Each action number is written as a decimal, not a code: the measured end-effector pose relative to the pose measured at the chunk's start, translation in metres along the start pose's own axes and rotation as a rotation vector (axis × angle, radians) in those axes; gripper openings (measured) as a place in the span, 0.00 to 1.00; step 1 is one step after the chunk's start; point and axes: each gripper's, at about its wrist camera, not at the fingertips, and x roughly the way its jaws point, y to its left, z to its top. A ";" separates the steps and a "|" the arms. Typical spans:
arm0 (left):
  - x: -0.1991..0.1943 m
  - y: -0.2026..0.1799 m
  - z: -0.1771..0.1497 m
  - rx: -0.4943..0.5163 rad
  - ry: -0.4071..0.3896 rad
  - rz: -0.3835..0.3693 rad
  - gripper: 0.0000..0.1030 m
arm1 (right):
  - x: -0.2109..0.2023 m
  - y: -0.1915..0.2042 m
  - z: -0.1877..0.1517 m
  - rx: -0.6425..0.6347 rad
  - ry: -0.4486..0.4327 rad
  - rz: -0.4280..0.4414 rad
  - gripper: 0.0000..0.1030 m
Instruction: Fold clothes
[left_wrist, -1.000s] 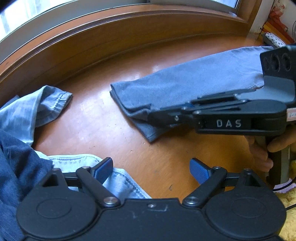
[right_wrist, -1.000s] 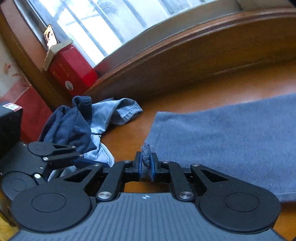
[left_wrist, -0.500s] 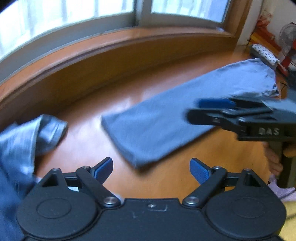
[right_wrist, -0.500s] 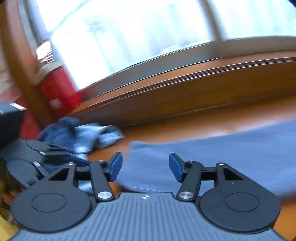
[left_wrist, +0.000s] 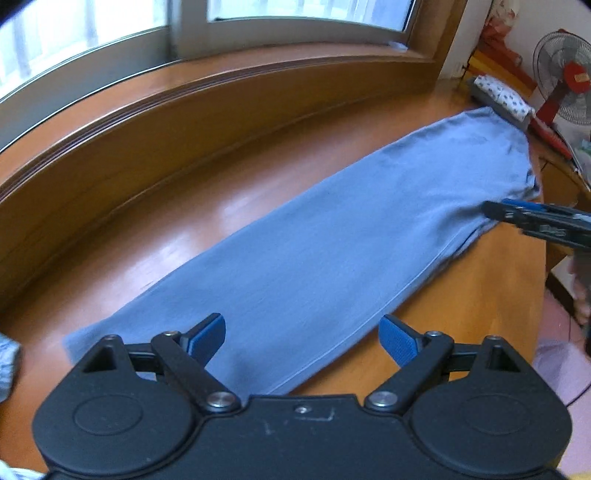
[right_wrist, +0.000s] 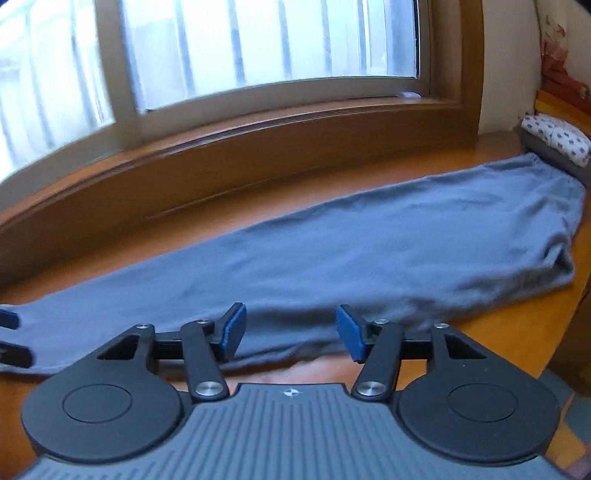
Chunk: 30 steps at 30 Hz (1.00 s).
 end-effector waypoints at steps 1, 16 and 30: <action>0.007 -0.009 0.007 0.000 -0.004 0.008 0.87 | 0.008 -0.009 0.004 -0.014 0.022 -0.008 0.54; 0.091 -0.061 0.071 -0.017 0.057 0.160 0.87 | 0.025 -0.038 0.020 -0.215 0.206 0.341 0.47; 0.104 -0.056 0.066 0.053 0.083 0.159 0.96 | 0.040 -0.017 0.030 -0.331 0.438 0.419 0.47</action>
